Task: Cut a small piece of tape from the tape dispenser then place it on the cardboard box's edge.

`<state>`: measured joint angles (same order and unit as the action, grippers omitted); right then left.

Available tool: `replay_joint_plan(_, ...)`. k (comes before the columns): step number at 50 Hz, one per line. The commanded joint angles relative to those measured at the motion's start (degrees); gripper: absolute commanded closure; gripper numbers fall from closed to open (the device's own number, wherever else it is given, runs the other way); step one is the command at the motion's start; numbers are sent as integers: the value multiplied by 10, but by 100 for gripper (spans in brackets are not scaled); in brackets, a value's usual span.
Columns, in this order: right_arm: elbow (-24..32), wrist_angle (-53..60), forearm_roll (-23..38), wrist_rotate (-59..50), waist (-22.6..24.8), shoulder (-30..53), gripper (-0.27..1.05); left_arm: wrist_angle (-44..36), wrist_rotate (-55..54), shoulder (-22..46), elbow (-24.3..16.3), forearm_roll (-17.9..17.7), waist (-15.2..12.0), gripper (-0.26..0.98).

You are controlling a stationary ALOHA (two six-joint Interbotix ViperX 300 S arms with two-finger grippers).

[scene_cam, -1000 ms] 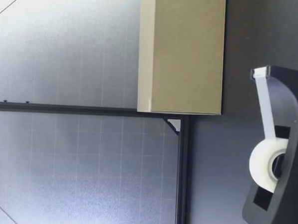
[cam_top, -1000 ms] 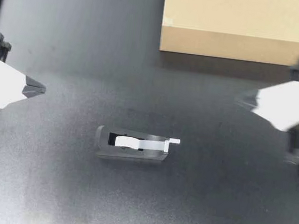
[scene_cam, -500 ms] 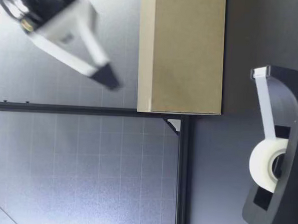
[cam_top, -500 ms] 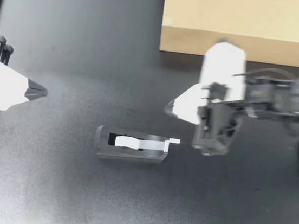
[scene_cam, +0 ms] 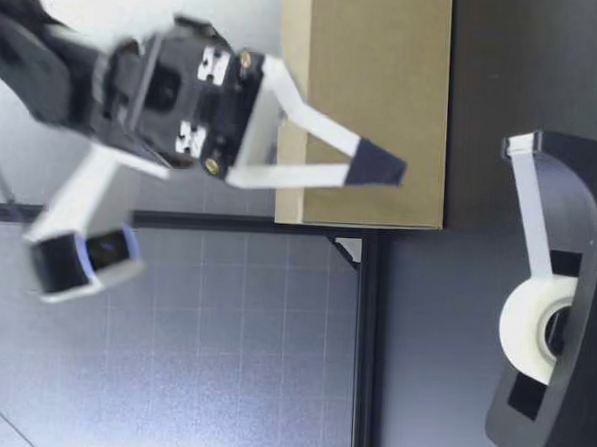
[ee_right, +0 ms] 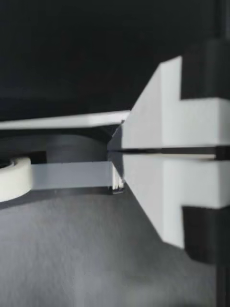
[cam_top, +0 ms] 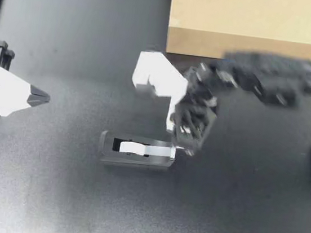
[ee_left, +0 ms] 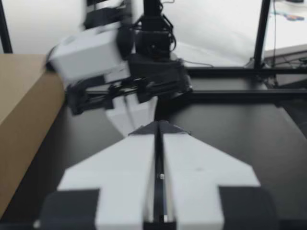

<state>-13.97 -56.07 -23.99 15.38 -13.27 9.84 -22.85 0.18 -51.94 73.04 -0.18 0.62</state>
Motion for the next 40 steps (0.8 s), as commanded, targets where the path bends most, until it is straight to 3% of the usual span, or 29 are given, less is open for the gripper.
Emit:
replay_joint_plan(1,33,-41,-98,64,-34,18,89,-6,-3,4,-5,0,1,84)
replay_joint_plan(8,63,-110,-177,132,-70,62,84,-6,-4,5,-5,0,1,84)
replay_joint_plan(16,93,-137,-178,135,-84,96,68,-6,-4,5,-4,0,1,84)
replay_joint_plan(24,105,-139,-178,134,-84,120,43,-6,-2,5,2,-1,1,84)
replay_joint_plan(40,105,-156,-225,135,-76,150,42,-6,3,5,5,0,0,84)
